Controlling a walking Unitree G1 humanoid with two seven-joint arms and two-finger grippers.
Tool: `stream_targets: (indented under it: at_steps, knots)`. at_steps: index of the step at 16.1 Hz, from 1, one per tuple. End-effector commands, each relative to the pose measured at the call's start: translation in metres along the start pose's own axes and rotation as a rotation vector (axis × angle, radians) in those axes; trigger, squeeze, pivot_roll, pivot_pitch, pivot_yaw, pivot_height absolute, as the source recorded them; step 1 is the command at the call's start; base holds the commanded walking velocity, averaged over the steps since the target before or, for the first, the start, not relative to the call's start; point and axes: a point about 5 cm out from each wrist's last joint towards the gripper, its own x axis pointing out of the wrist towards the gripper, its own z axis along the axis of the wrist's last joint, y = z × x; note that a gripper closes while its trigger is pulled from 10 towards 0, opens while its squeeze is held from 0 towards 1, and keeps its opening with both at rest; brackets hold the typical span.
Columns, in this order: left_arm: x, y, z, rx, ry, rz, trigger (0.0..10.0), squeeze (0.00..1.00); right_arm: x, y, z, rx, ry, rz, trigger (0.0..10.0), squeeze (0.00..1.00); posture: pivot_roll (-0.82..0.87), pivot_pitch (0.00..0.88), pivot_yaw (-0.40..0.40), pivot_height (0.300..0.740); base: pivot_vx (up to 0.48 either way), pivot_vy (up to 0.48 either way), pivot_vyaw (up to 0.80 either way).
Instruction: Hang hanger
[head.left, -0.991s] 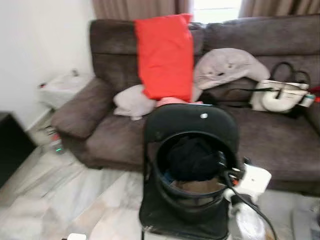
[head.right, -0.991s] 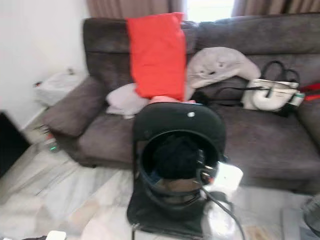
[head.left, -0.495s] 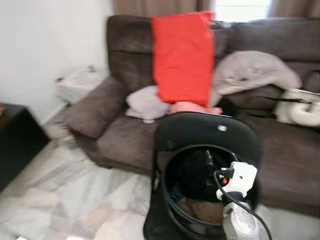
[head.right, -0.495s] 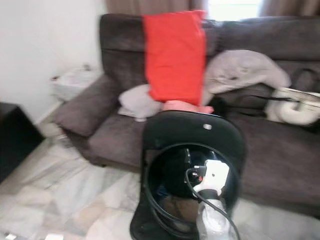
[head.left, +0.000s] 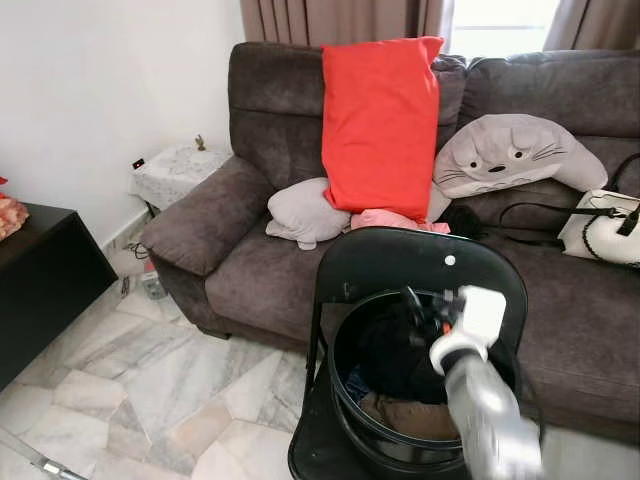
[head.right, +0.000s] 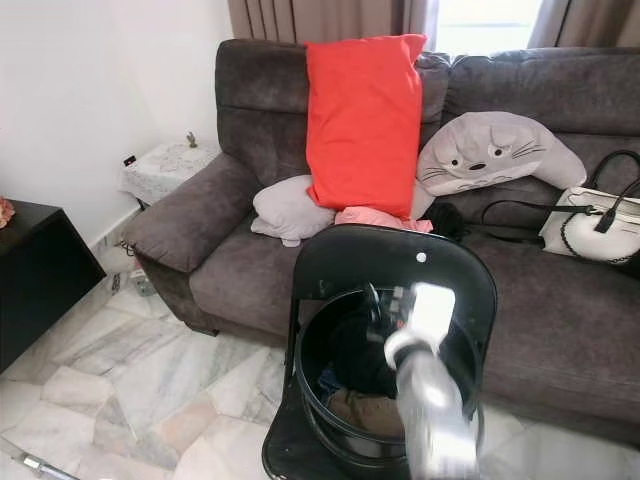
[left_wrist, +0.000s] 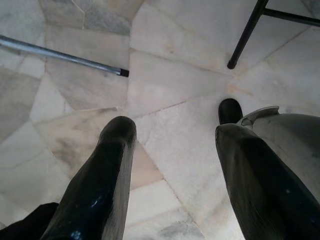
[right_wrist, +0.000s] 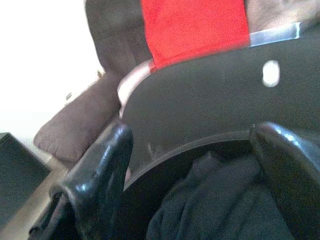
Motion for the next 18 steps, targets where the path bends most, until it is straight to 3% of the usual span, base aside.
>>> stream_targets:
  at_steps: [1, 5, 8, 12, 18]
  knots:
    - [-0.002, 0.006, -0.005, 0.009, 0.029, 0.014, 10.0, 0.0, 0.003, 0.002, -0.008, 0.085, 0.06, -0.003, 10.0, 0.0, -0.02, 0.031, 0.12, 0.74, 0.0, 0.0, 0.0]
    - [-0.003, 0.014, -0.007, 0.012, 0.043, 0.028, 10.0, 0.0, 0.023, -0.014, -0.023, 0.166, 0.241, -0.125, 10.0, 0.0, 0.0, 0.031, 0.128, 0.74, 0.0, 0.0, 0.0]
    - [-0.004, 0.017, -0.009, 0.017, 0.048, 0.035, 10.0, 0.0, 0.023, -0.024, -0.038, 0.27, 0.313, -0.238, 10.0, 0.0, 0.01, 0.034, 0.132, 0.74, 0.0, 0.0, 0.0]
    - [-0.005, 0.02, -0.011, 0.029, 0.049, 0.038, 10.0, 0.0, 0.024, -0.021, -0.046, 0.28, 0.337, -0.258, 10.0, 0.0, 0.02, 0.04, 0.137, 0.74, 0.0, 0.0, 0.0]
    - [-0.005, 0.022, -0.005, 0.041, 0.031, 0.032, 10.0, 0.0, 0.015, -0.03, -0.065, 0.344, 0.393, -0.395, 10.0, 0.0, 0.03, 0.038, 0.141, 0.74, 0.0, 0.0, 0.0]
